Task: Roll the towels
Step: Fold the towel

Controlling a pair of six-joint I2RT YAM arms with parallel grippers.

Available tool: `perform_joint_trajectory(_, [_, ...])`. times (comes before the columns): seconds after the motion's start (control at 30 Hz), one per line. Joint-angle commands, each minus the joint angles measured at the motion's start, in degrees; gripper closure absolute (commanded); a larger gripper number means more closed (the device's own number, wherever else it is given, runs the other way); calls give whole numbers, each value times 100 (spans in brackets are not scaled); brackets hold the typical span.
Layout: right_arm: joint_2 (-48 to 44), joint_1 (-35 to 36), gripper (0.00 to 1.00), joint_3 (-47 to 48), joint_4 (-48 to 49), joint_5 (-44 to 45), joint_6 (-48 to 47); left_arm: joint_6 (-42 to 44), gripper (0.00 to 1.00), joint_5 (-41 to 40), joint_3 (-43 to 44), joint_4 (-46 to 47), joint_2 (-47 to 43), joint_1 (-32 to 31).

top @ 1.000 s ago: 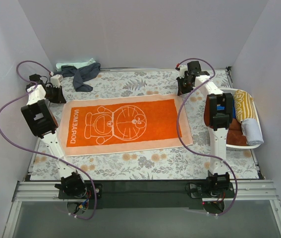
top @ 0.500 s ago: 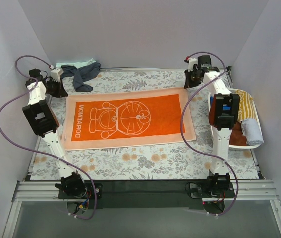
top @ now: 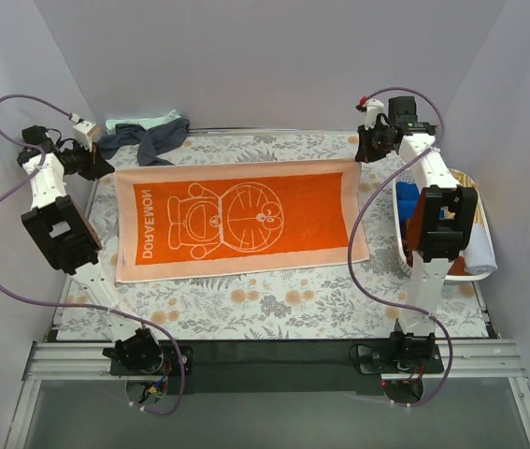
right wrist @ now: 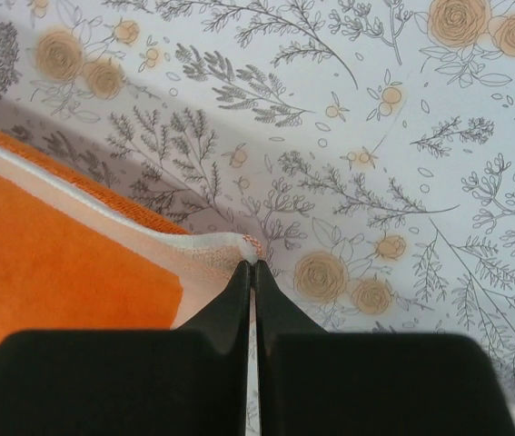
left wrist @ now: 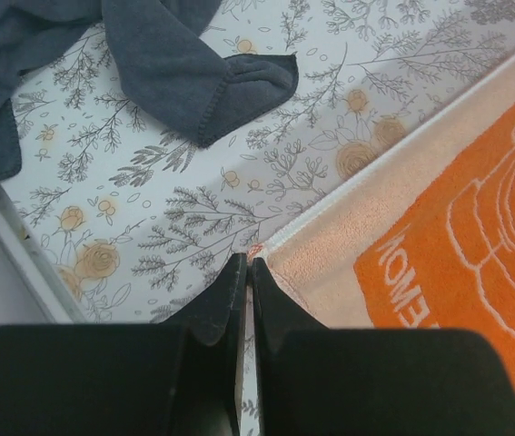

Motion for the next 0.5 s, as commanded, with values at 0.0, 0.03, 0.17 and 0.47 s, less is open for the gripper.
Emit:
perform_joint_trajectory(0.0, [-562, -94, 99, -465, -79, -128, -276, 1028, 100, 371, -218, -777, -623, 280])
perform_joint_trajectory(0.03, [-641, -112, 99, -563, -114, -146, -293, 1204, 100, 397, -349, -918, -754, 315])
perform_joint_trajectory(0.17, [-1185, -147, 99, -1125, -272, -277, -451, 2317, 100, 310, -841, -1690, -1167, 543])
perform_joint_trajectory(0.47, [-2003, -139, 99, -2839, -474, -225, -926, 3709, 100, -550, -2819, -2247, -2389, 632])
